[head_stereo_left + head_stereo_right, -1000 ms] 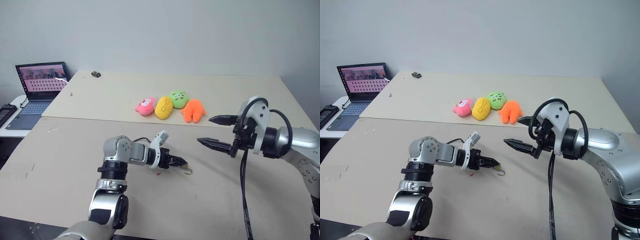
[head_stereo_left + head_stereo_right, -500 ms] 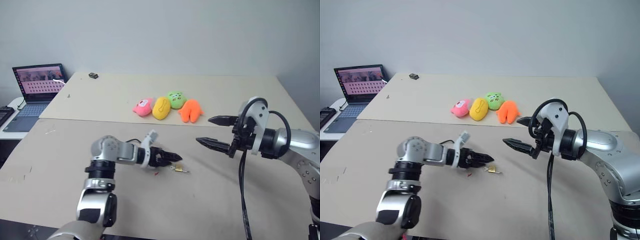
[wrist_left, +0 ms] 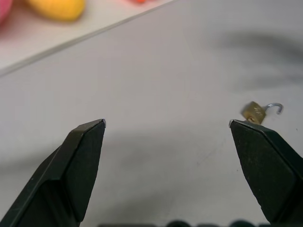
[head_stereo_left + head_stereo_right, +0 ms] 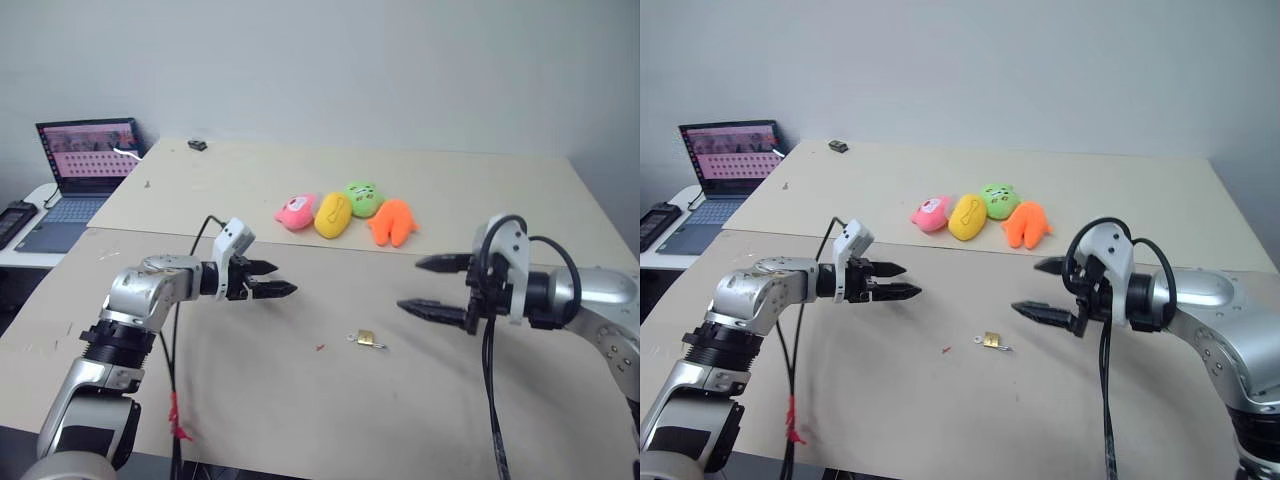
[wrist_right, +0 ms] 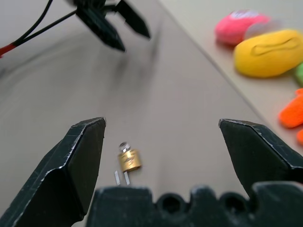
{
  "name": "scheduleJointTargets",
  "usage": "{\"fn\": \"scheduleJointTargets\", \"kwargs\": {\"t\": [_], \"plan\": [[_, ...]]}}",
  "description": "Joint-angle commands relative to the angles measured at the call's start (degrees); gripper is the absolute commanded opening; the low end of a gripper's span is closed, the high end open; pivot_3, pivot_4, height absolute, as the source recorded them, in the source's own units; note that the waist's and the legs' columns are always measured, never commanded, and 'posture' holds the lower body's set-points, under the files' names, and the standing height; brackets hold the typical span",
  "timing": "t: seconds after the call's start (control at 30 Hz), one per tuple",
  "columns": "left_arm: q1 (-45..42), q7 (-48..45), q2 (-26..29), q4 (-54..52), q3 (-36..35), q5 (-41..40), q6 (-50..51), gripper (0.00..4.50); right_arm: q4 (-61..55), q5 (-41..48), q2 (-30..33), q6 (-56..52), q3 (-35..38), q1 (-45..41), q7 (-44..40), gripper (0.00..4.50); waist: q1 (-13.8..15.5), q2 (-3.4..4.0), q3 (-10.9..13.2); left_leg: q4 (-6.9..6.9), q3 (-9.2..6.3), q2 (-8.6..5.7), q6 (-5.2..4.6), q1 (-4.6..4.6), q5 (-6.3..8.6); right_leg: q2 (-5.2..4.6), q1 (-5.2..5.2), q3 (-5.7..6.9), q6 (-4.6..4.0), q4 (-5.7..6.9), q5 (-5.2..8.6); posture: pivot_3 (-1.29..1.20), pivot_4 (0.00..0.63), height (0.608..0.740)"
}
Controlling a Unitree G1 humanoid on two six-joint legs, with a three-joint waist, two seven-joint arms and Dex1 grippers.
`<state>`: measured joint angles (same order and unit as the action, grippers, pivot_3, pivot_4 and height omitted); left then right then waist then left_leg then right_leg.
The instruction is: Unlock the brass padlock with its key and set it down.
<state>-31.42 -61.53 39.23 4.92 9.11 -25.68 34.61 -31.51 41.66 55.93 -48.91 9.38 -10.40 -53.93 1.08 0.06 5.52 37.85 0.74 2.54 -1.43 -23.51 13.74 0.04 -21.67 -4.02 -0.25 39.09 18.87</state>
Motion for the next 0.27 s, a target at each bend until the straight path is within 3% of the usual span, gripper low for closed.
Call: {"fn": "scheduleJointTargets", "kwargs": {"t": [0.03, 0.27], "plan": [[1.4, -3.0, 1.3, -6.1, -0.3, 3.4, -9.7, 4.48, -2.0, 2.5, 2.2, 0.3, 5.3, 3.5, -3.3, 4.50, 0.1, 0.03, 0.0, 0.05, -0.02, -0.05, -0.12, -0.08, 0.07, -0.11, -0.01, 0.00, 0.00, 0.01, -0.01, 0.00, 0.150, 0.650], [1.0, -0.6, -1.3, -8.1, -1.7, 4.8, -12.8, 4.48, 0.8, 0.6, 0.1, 1.7, 10.5, 6.3, 1.3, 4.50, 0.1, -0.16, 0.1, 0.05, -0.41, -0.53, -0.34, 0.17, 0.19, -0.51, 0.38, 0.04, 0.10, -0.23, 0.04, 0.00, 0.150, 0.650]]}}
